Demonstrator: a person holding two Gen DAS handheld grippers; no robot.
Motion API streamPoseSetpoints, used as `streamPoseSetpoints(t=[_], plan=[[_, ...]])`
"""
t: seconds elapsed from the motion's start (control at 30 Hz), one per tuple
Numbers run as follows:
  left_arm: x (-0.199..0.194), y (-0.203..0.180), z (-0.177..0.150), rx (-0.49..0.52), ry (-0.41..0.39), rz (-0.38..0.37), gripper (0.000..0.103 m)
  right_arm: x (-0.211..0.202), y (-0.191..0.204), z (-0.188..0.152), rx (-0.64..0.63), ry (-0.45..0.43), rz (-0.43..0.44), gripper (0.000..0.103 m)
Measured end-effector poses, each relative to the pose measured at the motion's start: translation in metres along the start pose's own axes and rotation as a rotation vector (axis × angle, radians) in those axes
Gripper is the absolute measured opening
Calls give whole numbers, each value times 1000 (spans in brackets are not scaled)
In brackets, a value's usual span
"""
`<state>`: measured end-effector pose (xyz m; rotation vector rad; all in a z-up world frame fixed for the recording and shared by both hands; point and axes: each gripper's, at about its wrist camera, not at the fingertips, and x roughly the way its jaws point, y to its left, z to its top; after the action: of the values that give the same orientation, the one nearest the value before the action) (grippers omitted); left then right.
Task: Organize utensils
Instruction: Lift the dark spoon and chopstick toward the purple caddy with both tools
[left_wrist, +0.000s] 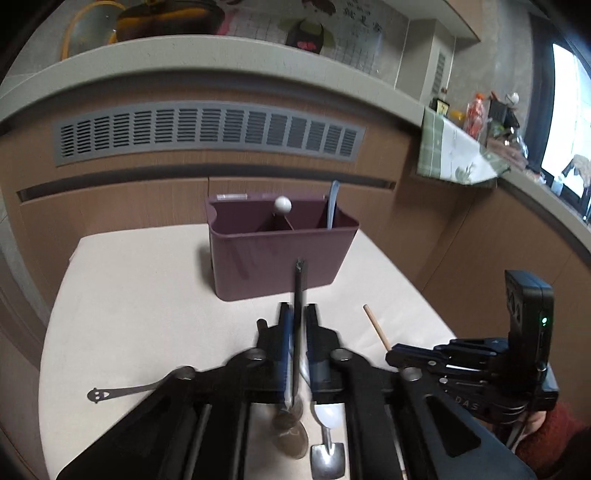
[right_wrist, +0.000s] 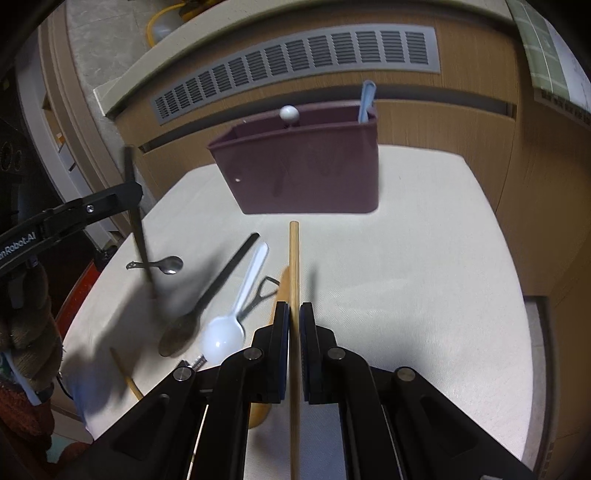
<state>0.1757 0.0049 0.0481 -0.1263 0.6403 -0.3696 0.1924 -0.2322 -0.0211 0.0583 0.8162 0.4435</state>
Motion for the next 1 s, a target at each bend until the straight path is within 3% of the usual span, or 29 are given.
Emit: streamPoseSetpoints(t=[0.2,0.33,0.53,0.6,0.7,0.9,1.0], plan=[[-7,-2,3,-13,-42,5,3,-14,10,8,-53,-66,-31,5],[-8,3,-1,-16,-34,20,3,-16,14,9,-71,-62,-30,5],[27,29,-18,-109,81,70,5,-6,1,5,-30,-21,-47,5],[42,36,-26,-126,118,73,11,-2,-3,3,-16,-6,-49,5],[67,43,-38,-110,171,101,32,7,-8,-1,-9,15,-56,5],[122,45,-38,-3,278,211,35,30,-16,-3,13,56,-59,5],[134,45,-32,19,272,245,35,39,-20,-2,11,77,-74,5]])
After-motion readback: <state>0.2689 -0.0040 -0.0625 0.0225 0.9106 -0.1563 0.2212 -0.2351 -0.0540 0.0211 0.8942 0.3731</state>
